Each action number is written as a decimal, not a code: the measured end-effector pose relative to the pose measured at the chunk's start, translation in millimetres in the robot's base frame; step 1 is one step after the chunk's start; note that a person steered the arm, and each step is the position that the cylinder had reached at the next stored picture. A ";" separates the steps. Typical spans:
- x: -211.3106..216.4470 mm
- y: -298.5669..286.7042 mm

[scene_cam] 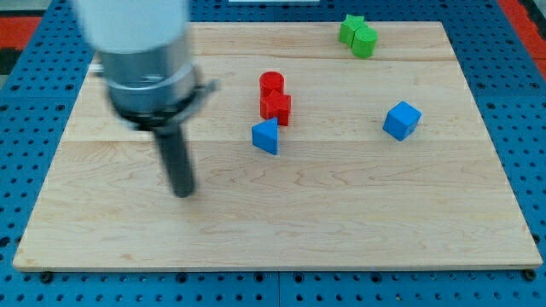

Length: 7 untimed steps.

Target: Move the yellow heart to the top of the red circle

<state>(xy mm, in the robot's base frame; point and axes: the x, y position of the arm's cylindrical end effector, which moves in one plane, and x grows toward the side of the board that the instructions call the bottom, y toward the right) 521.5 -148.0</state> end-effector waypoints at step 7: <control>-266.2 -130.9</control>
<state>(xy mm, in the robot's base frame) 255.3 -279.0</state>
